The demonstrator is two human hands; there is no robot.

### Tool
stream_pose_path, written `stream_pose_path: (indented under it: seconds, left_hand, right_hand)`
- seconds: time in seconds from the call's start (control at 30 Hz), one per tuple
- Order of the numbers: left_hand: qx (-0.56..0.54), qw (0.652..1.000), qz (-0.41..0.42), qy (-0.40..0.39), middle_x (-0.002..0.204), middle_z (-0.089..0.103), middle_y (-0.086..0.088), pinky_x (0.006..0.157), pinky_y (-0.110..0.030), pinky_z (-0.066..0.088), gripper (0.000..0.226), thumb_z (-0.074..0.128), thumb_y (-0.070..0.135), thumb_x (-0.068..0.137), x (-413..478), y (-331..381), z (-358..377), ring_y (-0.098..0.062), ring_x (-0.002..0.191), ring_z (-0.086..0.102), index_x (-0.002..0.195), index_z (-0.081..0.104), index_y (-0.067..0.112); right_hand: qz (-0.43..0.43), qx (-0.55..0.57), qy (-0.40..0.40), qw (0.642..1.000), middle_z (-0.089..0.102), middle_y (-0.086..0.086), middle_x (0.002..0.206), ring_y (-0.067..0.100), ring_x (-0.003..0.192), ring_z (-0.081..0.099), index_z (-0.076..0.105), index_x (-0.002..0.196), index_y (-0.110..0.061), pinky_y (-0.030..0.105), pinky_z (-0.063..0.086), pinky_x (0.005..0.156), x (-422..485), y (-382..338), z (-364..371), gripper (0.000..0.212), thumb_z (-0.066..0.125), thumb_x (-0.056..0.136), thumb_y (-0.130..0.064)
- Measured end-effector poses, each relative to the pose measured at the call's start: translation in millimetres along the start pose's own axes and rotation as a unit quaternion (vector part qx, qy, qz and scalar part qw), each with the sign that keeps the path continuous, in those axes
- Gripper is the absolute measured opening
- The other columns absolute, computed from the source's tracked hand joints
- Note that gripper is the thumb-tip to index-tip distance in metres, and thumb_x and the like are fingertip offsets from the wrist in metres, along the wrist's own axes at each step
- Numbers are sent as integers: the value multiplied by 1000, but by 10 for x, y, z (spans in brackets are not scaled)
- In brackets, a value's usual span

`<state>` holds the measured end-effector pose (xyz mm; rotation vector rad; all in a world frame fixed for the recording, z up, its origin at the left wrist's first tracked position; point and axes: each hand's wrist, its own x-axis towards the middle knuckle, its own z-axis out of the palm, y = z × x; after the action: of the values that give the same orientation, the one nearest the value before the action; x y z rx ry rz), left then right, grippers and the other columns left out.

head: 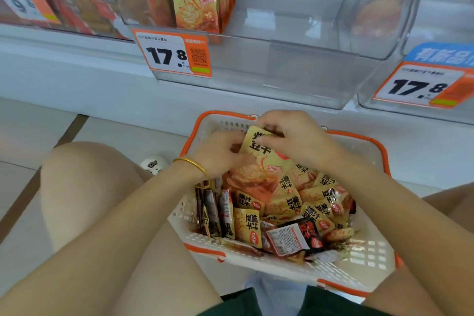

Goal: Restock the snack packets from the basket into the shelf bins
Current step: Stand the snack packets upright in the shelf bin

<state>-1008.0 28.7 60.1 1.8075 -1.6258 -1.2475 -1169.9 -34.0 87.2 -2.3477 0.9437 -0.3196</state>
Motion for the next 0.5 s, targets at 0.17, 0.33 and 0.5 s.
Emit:
stream_pose_path:
  seconds: [0.17, 0.33, 0.5]
  left_hand:
    - [-108, 992, 38, 52, 65, 64, 9, 55, -15, 46, 4, 66, 9, 85, -294, 291, -368, 0, 57, 55, 86, 66, 13]
    - [-130, 984, 84, 88, 73, 67, 9, 49, -14, 43, 9, 60, 15, 88, -504, 687, -725, 1, 57, 54, 88, 68, 20]
    - [-140, 948, 118, 260, 56, 60, 9, 46, -18, 40, 26, 52, 21, 95, -463, 930, -1171, -3, 50, 53, 73, 60, 12]
  right_hand:
    - [95, 385, 62, 916, 69, -9, 90, -1, 81, 65, 63, 103, -20, 16, 50, 72, -161, -262, -254, 29, 68, 76, -28]
    - [70, 484, -12, 872, 74, -4, 89, 13, 81, 70, 65, 96, -21, 35, 59, 71, -179, -509, -360, 28, 66, 67, -23]
    - [54, 527, 28, 848, 72, 0, 70, 11, 54, 67, 65, 88, -13, 22, 52, 43, 238, -860, -874, 12, 63, 76, -16]
